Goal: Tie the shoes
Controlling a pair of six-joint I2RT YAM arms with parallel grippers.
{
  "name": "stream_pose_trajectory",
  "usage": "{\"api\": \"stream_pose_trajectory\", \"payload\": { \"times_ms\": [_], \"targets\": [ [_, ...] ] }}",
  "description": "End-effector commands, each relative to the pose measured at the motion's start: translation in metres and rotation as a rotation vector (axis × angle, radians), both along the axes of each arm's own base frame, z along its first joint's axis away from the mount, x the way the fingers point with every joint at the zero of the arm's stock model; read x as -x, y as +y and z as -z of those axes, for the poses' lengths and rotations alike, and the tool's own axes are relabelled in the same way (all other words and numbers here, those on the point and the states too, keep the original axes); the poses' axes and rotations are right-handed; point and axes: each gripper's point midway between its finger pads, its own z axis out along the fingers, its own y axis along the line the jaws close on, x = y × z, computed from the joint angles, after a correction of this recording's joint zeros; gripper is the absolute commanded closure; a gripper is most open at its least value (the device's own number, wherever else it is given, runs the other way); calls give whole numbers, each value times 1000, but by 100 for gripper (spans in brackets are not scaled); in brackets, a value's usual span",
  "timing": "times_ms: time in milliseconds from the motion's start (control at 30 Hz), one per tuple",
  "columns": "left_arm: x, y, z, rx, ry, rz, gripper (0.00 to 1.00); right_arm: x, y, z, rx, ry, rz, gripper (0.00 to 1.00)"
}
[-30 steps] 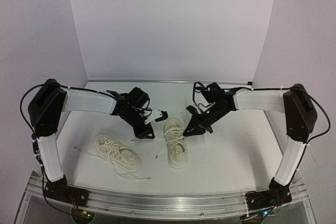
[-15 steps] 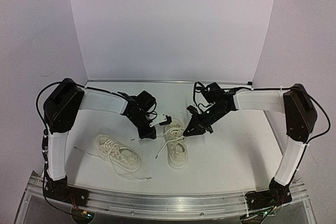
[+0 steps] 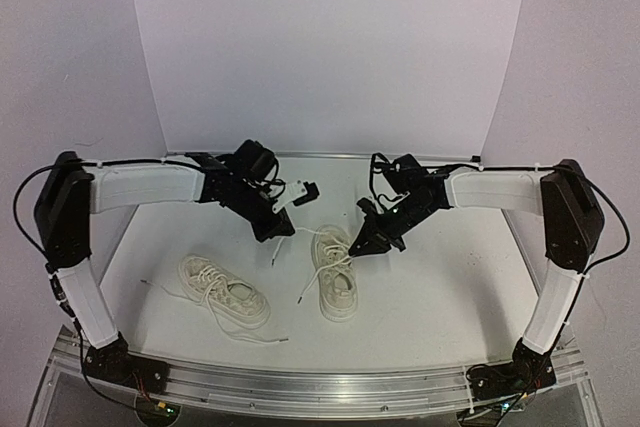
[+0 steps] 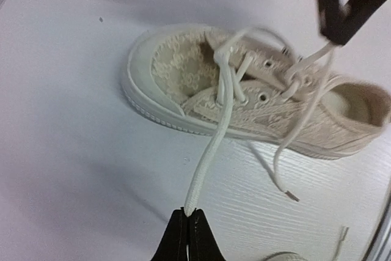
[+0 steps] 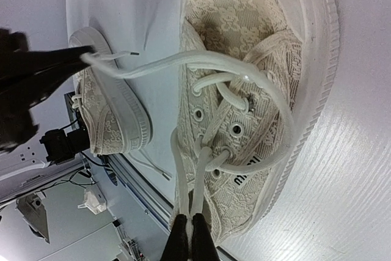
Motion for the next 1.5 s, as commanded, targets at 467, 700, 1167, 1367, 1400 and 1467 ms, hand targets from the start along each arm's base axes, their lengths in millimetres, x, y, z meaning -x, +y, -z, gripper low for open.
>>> {"api": "stream_pose_trajectory", "payload": {
  "times_ms": [467, 700, 1167, 1367, 1400, 1467],
  "targets": [
    [161, 36, -64, 126, 216, -75, 100, -23, 13, -17, -18, -77, 34, 100],
    [199, -40, -51, 82, 154, 212, 100, -23, 13, -16, -26, -95, 12, 100],
    [151, -199, -43, 301, -17, 440, 90, -21, 22, -22, -73, -106, -49, 100],
    [113, -185, -59, 331, -138, 284, 71, -19, 21, -22, -73, -102, -49, 100],
    [111, -180, -62, 339, -138, 267, 66, -19, 21, -23, -75, -104, -49, 100],
    [115, -170, -74, 362, -134, 254, 58, -20, 21, -25, -79, -108, -48, 100]
  ]
}}
